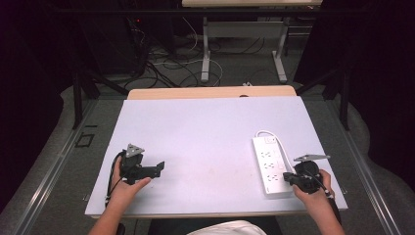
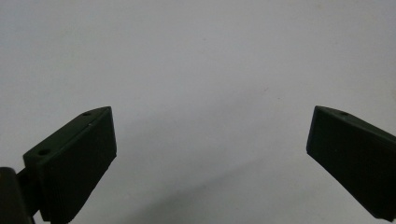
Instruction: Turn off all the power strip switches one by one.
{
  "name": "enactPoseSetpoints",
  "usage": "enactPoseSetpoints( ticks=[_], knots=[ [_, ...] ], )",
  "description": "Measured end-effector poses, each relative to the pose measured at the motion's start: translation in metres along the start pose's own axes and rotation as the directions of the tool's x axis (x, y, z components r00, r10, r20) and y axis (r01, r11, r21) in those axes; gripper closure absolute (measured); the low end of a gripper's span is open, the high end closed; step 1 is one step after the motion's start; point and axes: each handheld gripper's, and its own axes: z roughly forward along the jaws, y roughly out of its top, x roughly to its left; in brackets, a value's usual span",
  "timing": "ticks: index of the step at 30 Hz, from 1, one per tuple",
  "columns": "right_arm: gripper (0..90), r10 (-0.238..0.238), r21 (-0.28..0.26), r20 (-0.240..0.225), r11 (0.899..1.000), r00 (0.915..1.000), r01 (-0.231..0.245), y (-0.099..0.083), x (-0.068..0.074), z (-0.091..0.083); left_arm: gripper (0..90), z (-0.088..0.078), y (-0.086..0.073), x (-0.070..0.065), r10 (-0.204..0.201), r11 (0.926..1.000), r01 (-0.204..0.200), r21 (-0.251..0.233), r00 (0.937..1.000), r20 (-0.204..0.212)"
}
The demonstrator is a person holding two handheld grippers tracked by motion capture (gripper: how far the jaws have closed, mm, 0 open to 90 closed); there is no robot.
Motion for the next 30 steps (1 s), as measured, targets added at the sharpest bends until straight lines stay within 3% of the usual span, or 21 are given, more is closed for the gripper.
enactPoseSetpoints(
  ticks=[16,23,26,30],
  knots=[
    [90.0,0.007,0.003,-0.028,1.000,0.9996,-0.007,-0.0007,-0.0049,0.0023,1.4,-0.0009,0.0006,0.0006,0.016,0.9998,-0.016,0.014,0.9999,0.002],
    [90.0,0.011,0.011,0.001,1.000,0.9999,-0.011,-0.0011,-0.0028,0.0013,1.4,0.0000,0.0005,0.0002,0.005,1.0000,-0.005,-0.001,1.0000,0.001],
    [88.8,0.001,0.006,-0.002,1.000,1.0000,-0.001,-0.0014,-0.0041,0.0008,1.4,-0.0004,0.0010,0.0011,0.023,0.9997,-0.022,0.010,0.9997,-0.003],
    [88.3,0.013,-0.026,-0.020,1.000,0.9997,-0.014,-0.0005,-0.0043,-0.0019,1.4,-0.0001,0.0010,0.0006,0.015,0.9999,-0.015,0.007,0.9999,0.000]
  ],
)
